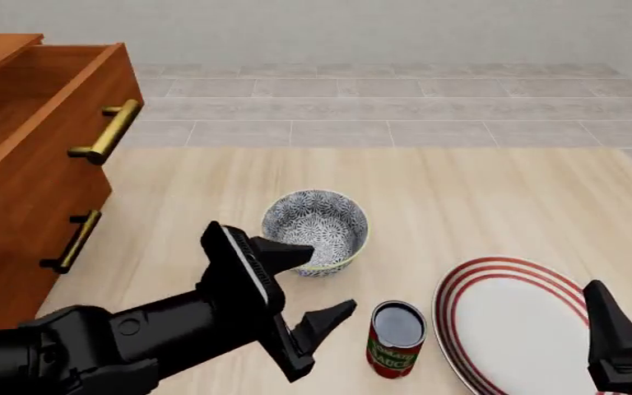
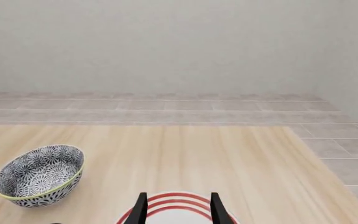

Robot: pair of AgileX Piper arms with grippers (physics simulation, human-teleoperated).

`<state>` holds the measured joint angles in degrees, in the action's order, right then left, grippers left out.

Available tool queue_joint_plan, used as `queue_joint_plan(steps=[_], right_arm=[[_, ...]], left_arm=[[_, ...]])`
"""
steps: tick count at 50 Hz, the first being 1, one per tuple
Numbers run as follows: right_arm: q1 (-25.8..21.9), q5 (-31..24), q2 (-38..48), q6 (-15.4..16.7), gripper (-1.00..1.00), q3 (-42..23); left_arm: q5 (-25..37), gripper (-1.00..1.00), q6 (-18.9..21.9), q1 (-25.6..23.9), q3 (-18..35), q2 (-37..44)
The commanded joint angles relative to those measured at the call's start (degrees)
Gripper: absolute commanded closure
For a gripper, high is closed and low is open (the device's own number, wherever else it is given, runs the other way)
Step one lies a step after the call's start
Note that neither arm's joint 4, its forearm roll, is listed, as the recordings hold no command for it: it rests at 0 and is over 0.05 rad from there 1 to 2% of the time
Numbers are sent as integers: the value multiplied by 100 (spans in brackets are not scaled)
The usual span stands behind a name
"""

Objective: Put the ketchup in the top drawer of the cabinet.

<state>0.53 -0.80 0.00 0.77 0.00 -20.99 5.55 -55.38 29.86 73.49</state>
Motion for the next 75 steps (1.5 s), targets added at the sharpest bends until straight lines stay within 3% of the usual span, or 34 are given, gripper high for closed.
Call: queue_joint_plan(steps=[1, 24, 44, 75], right_arm=[[-16, -4, 0, -2, -100, 0], [-23, -45, 0, -23, -100, 0], [-78, -68, 0, -18, -100, 0], [-68, -87, 0, -15, -100, 0]], left_arm=[[-304, -100, -32, -220, -75, 421], [-631, -100, 145, -679, 202, 1431], [-966, -100, 38, -550, 542, 2381], [-1294, -100, 58, -537, 603, 3016]])
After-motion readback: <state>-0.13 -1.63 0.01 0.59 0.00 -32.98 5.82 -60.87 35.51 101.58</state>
